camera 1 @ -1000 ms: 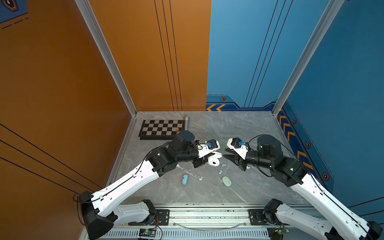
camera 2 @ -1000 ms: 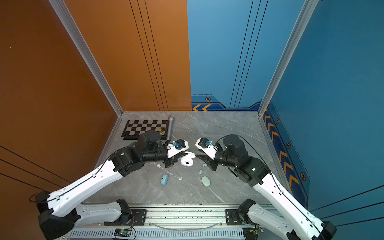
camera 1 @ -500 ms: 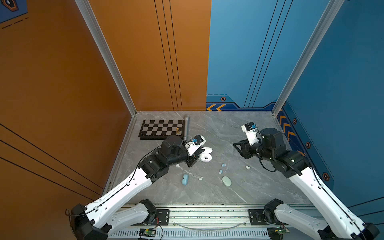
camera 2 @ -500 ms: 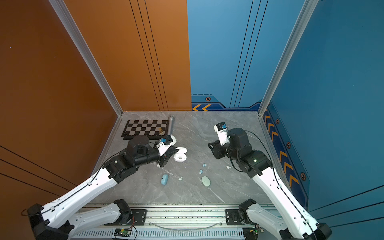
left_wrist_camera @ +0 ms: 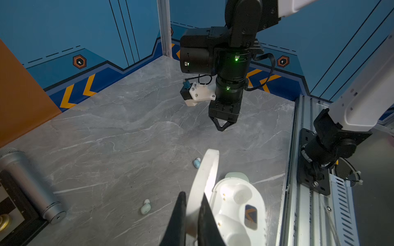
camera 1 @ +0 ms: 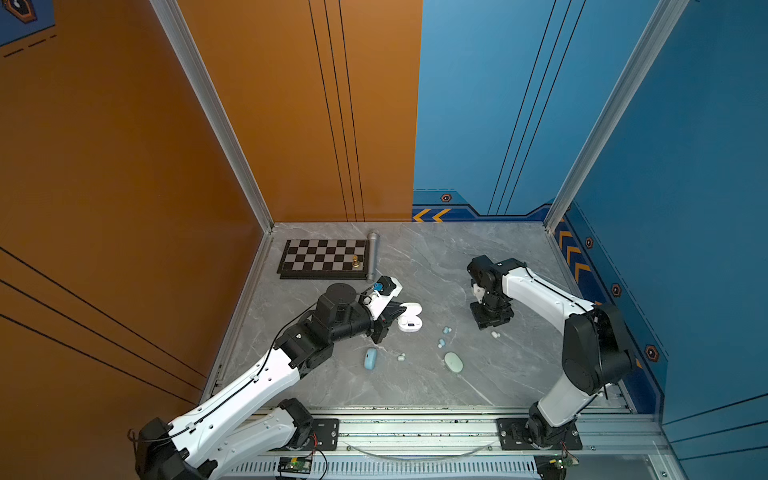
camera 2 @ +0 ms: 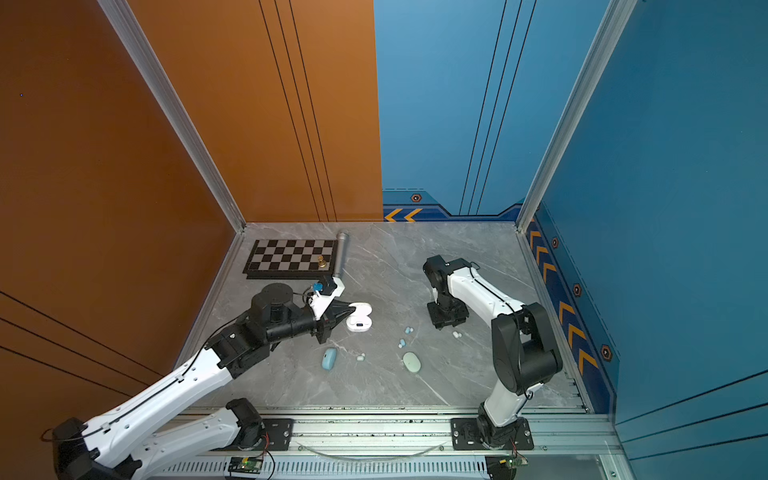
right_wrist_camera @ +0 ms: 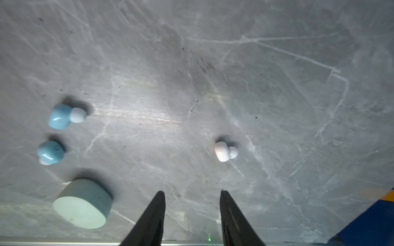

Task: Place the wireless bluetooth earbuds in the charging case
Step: 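Lower the right gripper and close it on the white earbud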

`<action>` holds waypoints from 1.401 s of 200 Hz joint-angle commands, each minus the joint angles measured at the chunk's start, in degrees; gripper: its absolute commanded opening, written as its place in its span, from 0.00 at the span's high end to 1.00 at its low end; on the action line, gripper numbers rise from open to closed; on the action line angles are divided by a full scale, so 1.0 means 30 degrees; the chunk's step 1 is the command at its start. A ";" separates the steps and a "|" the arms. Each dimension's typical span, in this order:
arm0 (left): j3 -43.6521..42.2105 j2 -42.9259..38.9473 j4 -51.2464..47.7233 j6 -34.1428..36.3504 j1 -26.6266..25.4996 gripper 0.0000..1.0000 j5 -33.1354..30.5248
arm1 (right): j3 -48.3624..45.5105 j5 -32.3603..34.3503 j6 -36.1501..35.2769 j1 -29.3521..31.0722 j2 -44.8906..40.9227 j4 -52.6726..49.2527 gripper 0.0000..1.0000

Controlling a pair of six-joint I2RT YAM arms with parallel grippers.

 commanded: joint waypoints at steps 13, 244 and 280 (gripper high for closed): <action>-0.0536 -0.0508 0.1103 -0.0690 0.0130 1.00 0.0528 | -0.0070 0.1828 -0.1855 -0.0058 0.1331 0.0103 0.52; -0.0443 -0.1180 0.1425 -0.0523 0.0947 1.00 0.0319 | -0.1194 0.1134 -0.2654 -0.1466 0.2797 0.1556 0.67; -0.0362 -0.1340 0.1327 -0.0559 0.0928 1.00 0.0205 | -0.1014 0.0946 -0.2596 -0.1452 0.3281 0.1557 0.73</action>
